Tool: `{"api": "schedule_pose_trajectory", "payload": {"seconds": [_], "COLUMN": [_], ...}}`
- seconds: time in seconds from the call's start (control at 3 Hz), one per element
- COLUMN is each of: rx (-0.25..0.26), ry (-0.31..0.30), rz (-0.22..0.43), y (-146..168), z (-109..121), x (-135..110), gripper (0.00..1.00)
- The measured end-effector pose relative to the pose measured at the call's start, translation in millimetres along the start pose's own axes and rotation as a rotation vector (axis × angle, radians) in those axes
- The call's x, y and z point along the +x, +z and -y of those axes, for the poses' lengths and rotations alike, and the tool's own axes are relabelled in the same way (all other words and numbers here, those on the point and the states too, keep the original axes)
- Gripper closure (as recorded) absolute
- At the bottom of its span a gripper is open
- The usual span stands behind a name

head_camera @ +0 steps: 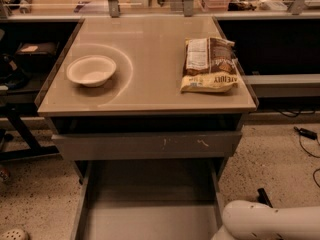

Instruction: Open middle drawer

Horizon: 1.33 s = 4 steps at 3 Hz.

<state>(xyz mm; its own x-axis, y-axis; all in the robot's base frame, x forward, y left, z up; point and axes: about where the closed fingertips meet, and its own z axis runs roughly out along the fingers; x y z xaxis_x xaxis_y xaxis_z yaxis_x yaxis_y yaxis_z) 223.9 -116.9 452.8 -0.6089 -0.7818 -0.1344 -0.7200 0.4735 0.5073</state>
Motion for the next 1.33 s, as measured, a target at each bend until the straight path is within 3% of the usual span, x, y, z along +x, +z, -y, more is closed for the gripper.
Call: {"api": "schedule_pose_trajectory", "payload": {"seconds": [0.33,0.67,1.0,1.33], "rx": [-0.028,-0.031,-0.017,0.053], "ry": [0.028,0.031,0.011,0.028], "rz": [0.0,0.0,0.025,0.101], "y": [0.1,-0.2,-6.9,-52.8], "z": [-26.1,-27.9,-24.7,-11.5], "x": [31.4,33.1,22.6,3.2], "gripper": [0.0,0.0,0.0,0.0]}}
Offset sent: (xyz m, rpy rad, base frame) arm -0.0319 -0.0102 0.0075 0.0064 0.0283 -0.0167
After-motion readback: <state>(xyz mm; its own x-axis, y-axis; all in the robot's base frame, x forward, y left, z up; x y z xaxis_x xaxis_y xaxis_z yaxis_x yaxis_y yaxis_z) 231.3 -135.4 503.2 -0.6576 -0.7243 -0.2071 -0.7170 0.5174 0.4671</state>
